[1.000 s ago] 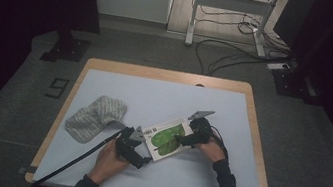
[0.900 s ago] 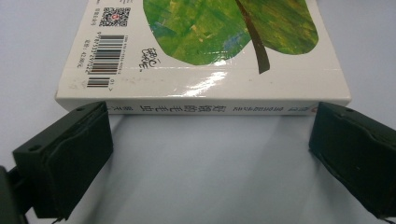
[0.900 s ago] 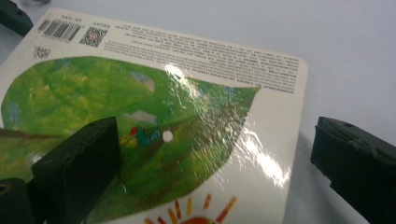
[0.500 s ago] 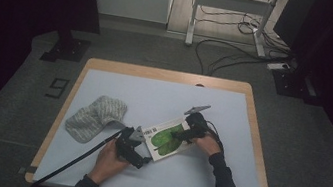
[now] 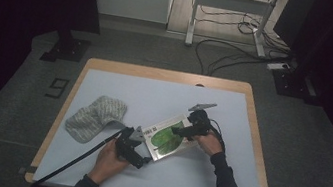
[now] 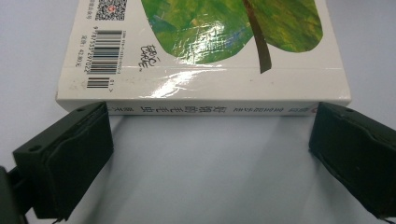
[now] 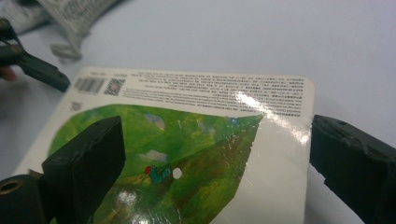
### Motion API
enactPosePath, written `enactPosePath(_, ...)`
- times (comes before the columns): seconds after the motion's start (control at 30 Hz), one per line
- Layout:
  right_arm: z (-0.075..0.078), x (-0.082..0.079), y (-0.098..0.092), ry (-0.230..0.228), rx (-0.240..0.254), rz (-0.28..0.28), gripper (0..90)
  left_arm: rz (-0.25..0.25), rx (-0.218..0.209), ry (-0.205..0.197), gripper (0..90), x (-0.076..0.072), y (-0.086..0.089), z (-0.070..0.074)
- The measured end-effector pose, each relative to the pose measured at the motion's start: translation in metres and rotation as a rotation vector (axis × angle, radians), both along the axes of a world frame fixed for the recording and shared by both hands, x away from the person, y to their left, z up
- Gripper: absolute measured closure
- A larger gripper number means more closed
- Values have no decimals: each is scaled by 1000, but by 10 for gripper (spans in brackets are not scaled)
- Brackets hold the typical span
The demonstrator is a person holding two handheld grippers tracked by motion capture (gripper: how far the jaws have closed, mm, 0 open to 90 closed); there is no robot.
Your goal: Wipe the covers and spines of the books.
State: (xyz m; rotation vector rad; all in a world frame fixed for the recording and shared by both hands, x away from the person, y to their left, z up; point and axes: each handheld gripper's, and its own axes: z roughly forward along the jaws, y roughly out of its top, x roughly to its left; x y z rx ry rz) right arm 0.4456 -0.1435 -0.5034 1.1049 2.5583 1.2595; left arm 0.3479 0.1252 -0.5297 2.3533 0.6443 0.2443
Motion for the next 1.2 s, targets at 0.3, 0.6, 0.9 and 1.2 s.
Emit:
enactPosePath(0.3,8,-13,3,6,7,65,99,0,1,-1,0,0,0,0)
enactPosePath(0.6,17,-15,-4,3,-79,151,158,-3,5,-1,0,0,0,0)
enactPosePath(0.9,20,-18,-17,34,-104,200,279,-2,5,-2,0,0,0,0)
enactPosePath(1.2,26,-23,-21,10,-131,213,370,0,3,-2,0,-1,0,0)
